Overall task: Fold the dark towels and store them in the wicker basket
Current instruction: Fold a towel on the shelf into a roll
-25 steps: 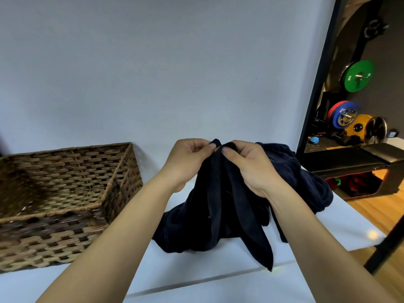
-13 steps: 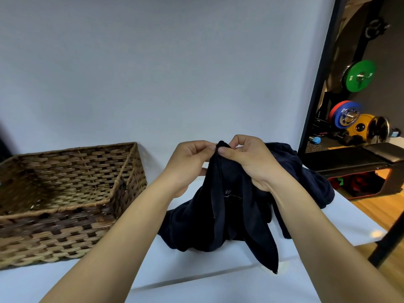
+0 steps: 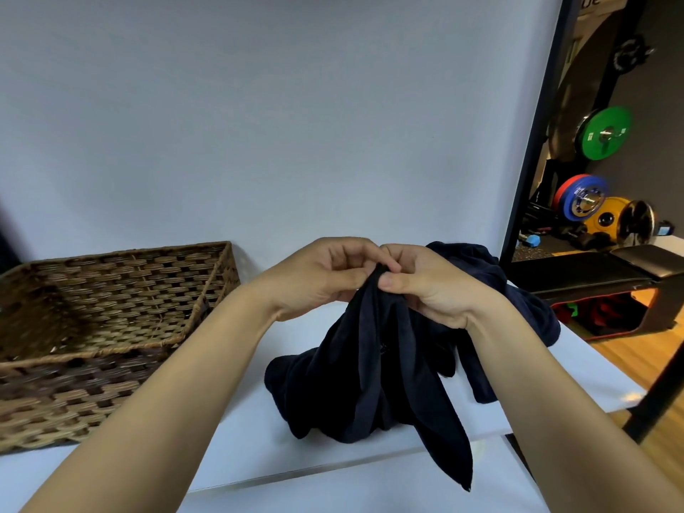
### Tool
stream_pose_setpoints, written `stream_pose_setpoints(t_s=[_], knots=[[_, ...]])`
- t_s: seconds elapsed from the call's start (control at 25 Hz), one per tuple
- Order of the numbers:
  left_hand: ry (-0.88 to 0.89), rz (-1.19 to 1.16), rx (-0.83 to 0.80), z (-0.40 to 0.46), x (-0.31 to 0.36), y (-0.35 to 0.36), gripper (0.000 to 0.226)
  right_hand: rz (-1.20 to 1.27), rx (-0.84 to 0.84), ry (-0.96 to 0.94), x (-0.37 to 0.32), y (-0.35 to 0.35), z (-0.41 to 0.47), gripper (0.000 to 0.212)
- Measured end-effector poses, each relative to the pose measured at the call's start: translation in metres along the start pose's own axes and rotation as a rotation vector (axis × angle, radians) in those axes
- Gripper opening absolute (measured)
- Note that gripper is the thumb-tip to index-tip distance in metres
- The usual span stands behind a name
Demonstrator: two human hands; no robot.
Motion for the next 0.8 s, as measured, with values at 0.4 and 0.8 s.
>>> stream_pose_setpoints(t_s=[0.4,0.8], knots=[[0.121,0.346,0.486,0.014,0.036,-0.061,0.018,-0.553,0.55,-0.312,-0.05,0.011,-0.006,0.016],[0.141,0.635,0.947,-0.017,0.082,-0.141,0.006,-0.66,0.23,0.048,0.005,0.018,0.017,0.028]])
Point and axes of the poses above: each hand's wrist, its own z-axis towards the middle knuckle, its own y-axis out of the palm, x = y × z, the point moved 8 cm from there along z, towards the middle knuckle, and after that the axes turned 2 degrees about x, right-handed, at the moved point
